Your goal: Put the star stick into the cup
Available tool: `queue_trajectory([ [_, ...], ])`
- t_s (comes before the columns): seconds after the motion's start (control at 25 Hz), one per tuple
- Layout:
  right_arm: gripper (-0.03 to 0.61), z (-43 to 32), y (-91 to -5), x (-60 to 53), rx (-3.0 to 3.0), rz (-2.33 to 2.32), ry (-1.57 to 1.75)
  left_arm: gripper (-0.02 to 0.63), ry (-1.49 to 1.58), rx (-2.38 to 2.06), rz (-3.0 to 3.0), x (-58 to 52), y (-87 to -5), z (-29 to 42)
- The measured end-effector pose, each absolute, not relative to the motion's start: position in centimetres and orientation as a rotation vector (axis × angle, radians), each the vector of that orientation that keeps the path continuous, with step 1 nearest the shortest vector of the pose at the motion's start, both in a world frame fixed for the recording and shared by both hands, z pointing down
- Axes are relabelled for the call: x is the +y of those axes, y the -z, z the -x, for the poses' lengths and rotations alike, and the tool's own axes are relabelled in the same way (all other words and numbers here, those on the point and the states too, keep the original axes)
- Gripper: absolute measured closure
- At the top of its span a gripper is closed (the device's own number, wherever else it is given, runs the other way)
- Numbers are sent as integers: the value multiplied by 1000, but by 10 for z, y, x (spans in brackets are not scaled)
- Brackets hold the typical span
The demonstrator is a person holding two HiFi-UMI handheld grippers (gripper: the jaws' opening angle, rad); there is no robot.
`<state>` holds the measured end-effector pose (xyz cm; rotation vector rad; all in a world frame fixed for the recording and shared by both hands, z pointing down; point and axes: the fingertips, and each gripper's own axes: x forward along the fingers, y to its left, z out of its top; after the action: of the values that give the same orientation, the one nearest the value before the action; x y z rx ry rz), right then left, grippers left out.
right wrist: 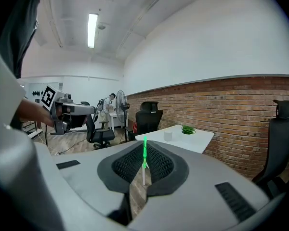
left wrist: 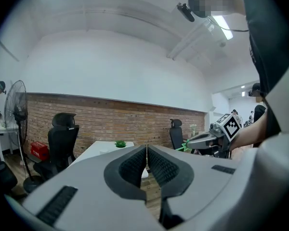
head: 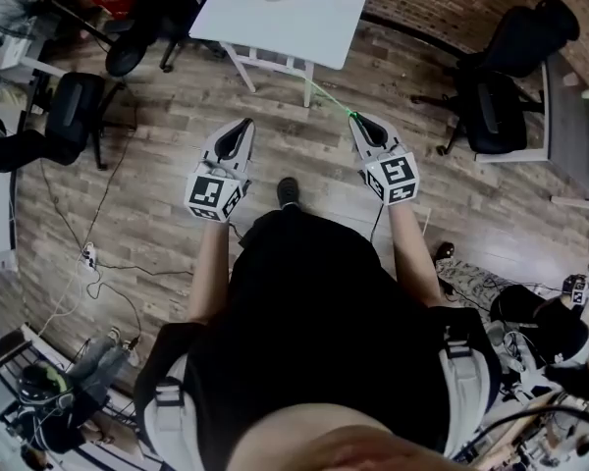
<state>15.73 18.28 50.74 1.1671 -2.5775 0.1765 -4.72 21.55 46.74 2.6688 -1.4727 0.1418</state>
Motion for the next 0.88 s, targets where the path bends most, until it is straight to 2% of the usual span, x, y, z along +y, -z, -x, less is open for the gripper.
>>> queue_trajectory([
  [0.56, 565, -96, -513, 144, -2546, -1233, -147, 588, -139, -1403, -2707, 175, -482, 109],
  [0.88, 565, -92, -526, 136, -2518, -1219, -153, 588, -123, -1411, -2684, 173, -488, 121],
])
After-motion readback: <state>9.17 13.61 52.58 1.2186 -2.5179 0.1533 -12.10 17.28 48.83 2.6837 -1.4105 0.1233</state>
